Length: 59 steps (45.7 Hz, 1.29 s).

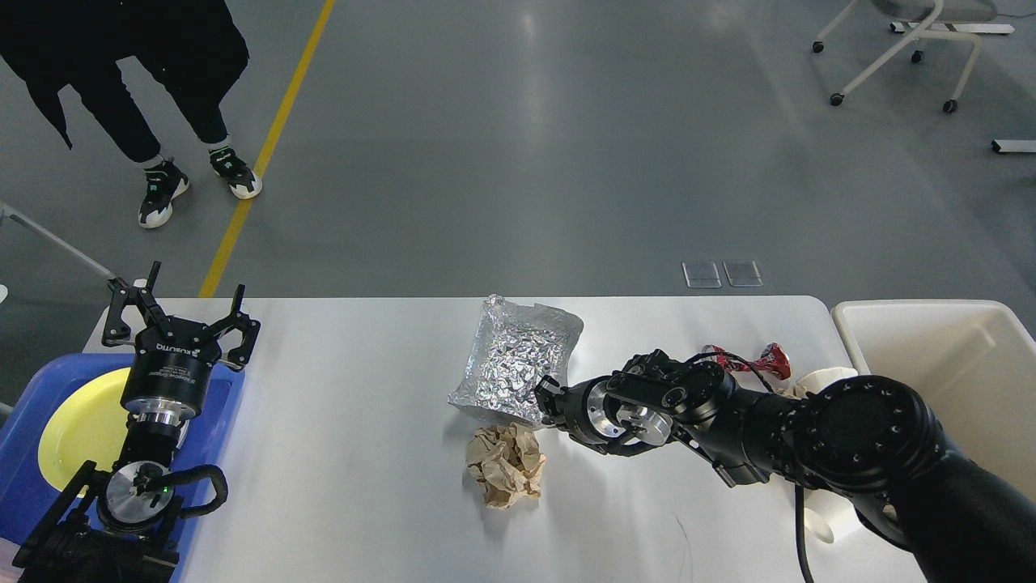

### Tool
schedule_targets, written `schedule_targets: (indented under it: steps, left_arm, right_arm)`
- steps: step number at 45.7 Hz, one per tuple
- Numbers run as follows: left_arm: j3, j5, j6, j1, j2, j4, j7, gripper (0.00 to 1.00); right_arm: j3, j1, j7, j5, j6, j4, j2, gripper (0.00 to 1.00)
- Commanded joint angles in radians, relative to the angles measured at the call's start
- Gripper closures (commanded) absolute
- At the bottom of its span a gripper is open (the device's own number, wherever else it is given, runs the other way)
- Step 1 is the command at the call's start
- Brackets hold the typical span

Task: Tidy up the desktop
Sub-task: 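Lift the foil packet and carry it toward the white bin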

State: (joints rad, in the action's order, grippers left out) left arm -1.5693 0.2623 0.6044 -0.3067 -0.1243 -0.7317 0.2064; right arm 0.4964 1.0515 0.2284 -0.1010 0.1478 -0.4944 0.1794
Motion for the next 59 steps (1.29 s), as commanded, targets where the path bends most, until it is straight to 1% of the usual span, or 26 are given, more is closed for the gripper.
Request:
schedule_targets:
  steps: [1,10,15,24,29,31,35,39,43,49,52,53,59]
  left_arm:
    - [0.0,0.0,0.0,0.0,0.0,0.0,0.001,0.04]
    - [0.0,0.0,0.0,0.0,0.0,0.0,0.001,0.04]
    - [0.0,0.0,0.0,0.0,0.0,0.0,-0.001,0.04]
    - [0.0,0.0,0.0,0.0,0.0,0.0,-0.001,0.04]
    - [0.0,0.0,0.002,0.0,0.0,0.0,-0.001,0.04]
    - [0.0,0.0,0.002,0.0,0.0,0.0,-0.001,0.04]
    - [0.0,0.0,0.002,0.0,0.0,0.0,-0.001,0.04]
    - [0.0,0.0,0.002,0.001,0.0,0.0,-0.001,0.04]
    - [0.002,0.0,0.002,0.0,0.0,0.0,-0.001,0.04]
    - [0.0,0.0,0.002,0.0,0.0,0.0,-0.001,0.04]
    - [0.0,0.0,0.002,0.0,0.0,0.0,-0.001,0.04]
    - [0.0,0.0,0.002,0.0,0.0,0.0,-0.001,0.04]
    - [0.0,0.0,0.002,0.0,0.0,0.0,-0.001,0.04]
  right_arm:
    - [-0.016,0.001,0.002,-0.008,-0.027,0.0,0.0,1.0]
    - [-0.03,0.019,0.008,-0.006,-0.008,0.002,-0.006,1.0]
    - [-0.022,0.042,0.015,0.007,0.024,0.0,-0.04,1.0]
    - [-0.013,0.151,0.023,0.012,0.183,-0.024,-0.161,1.0]
    - [0.027,0.254,0.025,0.02,0.288,-0.076,-0.213,1.0]
    - [0.051,0.298,0.025,0.027,0.32,-0.116,-0.251,1.0]
    - [0.115,0.419,0.023,0.043,0.361,-0.248,-0.32,1.0]
    - [0.209,0.562,0.023,0.069,0.372,-0.396,-0.388,1.0]
    - [0.301,0.705,0.022,0.087,0.381,-0.536,-0.428,1.0]
    - [0.425,0.906,0.023,0.124,0.409,-0.717,-0.449,1.0]
    - [0.481,0.993,0.023,0.139,0.441,-0.801,-0.448,1.0]
    - [0.51,1.039,0.023,0.147,0.461,-0.852,-0.446,1.0]
    - [0.577,1.151,0.023,0.152,0.476,-0.998,-0.465,1.0]
